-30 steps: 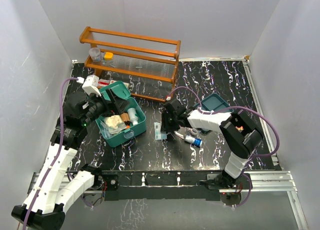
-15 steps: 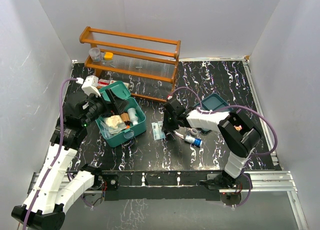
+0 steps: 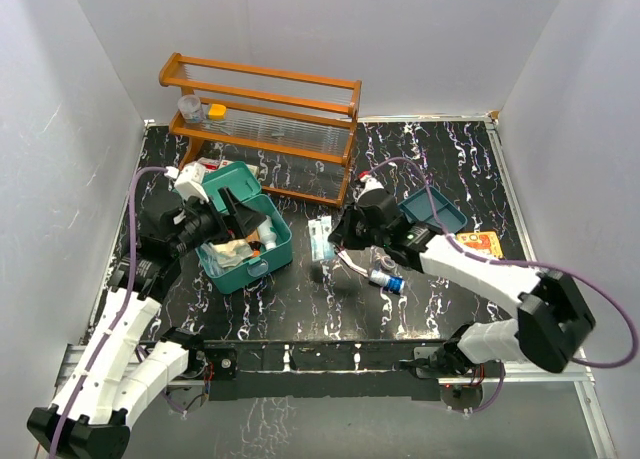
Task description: Organize the medicine kit
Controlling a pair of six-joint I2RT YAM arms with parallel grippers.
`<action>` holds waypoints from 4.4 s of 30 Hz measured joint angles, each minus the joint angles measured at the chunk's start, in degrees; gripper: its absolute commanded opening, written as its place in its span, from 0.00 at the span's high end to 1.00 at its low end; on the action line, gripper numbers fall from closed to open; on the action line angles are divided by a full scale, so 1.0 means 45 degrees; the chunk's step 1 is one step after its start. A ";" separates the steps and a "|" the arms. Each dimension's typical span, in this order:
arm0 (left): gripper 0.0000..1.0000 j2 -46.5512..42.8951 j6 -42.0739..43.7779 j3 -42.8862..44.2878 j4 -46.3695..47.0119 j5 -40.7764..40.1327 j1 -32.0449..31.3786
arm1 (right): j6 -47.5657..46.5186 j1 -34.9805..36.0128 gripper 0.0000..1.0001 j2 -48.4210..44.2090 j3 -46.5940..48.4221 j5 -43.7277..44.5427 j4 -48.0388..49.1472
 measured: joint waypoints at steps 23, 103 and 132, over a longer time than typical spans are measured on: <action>0.06 -0.0005 -0.5489 -0.3415 0.5158 0.4590 0.0000 | 0.1948 0.0000 1.00 -0.4002 0.0073 -0.3283 0.1418; 1.00 0.4362 -0.0063 0.0971 -0.2914 -0.3575 0.0083 | 0.0466 0.0049 0.37 -0.3643 -0.0024 0.1583 -0.0675; 1.00 0.4580 0.1690 0.1273 -0.4337 -0.2492 0.2341 | 0.0486 0.0049 0.37 -0.2769 -0.0024 0.1695 -0.0758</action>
